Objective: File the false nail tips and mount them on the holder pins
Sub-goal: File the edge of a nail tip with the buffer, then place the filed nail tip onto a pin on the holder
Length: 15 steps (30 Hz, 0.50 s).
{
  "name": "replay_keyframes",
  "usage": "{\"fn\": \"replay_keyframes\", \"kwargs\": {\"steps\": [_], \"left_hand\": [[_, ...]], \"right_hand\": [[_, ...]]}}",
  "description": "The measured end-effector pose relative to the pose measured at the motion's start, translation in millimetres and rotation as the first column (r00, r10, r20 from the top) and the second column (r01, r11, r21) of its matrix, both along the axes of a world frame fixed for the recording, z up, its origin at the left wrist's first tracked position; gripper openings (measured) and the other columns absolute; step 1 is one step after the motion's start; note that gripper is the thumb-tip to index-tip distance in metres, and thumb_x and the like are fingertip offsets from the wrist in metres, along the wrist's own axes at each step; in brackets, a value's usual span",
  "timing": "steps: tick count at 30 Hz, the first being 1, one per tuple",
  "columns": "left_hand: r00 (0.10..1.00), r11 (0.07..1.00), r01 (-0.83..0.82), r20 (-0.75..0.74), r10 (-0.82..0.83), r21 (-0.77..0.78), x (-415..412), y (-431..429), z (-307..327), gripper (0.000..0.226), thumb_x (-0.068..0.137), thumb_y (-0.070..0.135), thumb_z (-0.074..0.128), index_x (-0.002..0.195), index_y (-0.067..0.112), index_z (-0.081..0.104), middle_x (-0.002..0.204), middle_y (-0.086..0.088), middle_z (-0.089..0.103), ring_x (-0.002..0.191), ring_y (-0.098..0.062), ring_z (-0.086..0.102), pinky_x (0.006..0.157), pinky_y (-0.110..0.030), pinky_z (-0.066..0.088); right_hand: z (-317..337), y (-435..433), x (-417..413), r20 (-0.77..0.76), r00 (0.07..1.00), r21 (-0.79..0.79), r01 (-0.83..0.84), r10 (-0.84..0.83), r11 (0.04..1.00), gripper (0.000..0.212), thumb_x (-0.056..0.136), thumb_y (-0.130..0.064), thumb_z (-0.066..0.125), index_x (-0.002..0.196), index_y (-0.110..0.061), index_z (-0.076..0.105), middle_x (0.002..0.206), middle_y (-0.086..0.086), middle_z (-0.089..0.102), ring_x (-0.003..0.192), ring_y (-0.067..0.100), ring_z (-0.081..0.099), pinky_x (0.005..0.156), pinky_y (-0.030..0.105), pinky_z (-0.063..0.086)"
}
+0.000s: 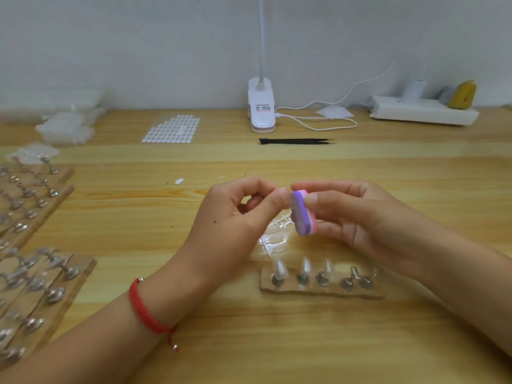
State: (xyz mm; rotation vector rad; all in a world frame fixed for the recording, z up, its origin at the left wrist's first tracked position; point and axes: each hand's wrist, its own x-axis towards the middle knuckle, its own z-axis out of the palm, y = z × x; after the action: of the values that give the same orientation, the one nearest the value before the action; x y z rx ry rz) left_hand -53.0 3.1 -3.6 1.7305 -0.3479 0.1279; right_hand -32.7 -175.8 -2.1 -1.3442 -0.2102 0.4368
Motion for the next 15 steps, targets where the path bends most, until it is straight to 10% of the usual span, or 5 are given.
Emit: {"fn": "replay_keyframes", "kwargs": {"steps": [3,9,12,15], "left_hand": [[0.994,0.993,0.107,0.023,-0.108,0.042,-4,-3,-2,0.019,0.081,0.037,0.069,0.068,0.024,0.07,0.063,-0.031,0.048,0.051,-0.033,0.034,0.051,-0.023,0.029],[0.994,0.992,-0.05,-0.102,0.038,-0.118,2,0,-5,0.026,0.075,0.042,0.06,0.08,0.021,0.075,0.038,0.019,0.042,0.039,0.002,0.04,0.053,0.0,0.032],[0.984,0.984,-0.06,-0.173,0.031,-0.165,4,1,-6,0.033,0.071,0.052,0.06,0.087,0.029,0.077,0.043,0.011,0.026,0.056,-0.031,0.026,0.055,-0.005,0.034],[0.984,0.983,-0.02,-0.179,-0.013,-0.181,2,0,-3,0.034,0.071,0.052,0.062,0.09,0.028,0.077,0.045,0.01,0.023,0.054,-0.026,0.023,0.057,-0.004,0.036]], "right_hand": [[-2,-2,6,-0.039,0.99,0.051,0.14,-0.138,0.989,0.024,0.072,-0.01,0.074,0.096,-0.007,0.076,0.09,0.016,0.075,0.084,0.019,0.073,0.069,0.021,0.056],[5,-5,6,-0.065,0.975,0.148,0.219,-0.212,0.964,0.025,0.073,-0.006,0.05,0.07,-0.011,0.074,0.07,0.006,0.053,0.052,0.012,0.049,0.045,0.019,0.043],[5,3,-2,0.132,0.98,-0.093,0.161,-0.149,0.983,0.003,0.074,-0.02,0.071,0.072,-0.02,0.074,0.064,-0.007,0.051,0.051,0.007,0.041,0.046,0.016,0.035],[5,8,-9,0.386,0.914,-0.248,0.235,-0.127,0.94,0.016,0.067,-0.036,0.08,0.074,-0.024,0.072,0.059,-0.013,0.051,0.054,0.002,0.044,0.054,0.013,0.039]]}}
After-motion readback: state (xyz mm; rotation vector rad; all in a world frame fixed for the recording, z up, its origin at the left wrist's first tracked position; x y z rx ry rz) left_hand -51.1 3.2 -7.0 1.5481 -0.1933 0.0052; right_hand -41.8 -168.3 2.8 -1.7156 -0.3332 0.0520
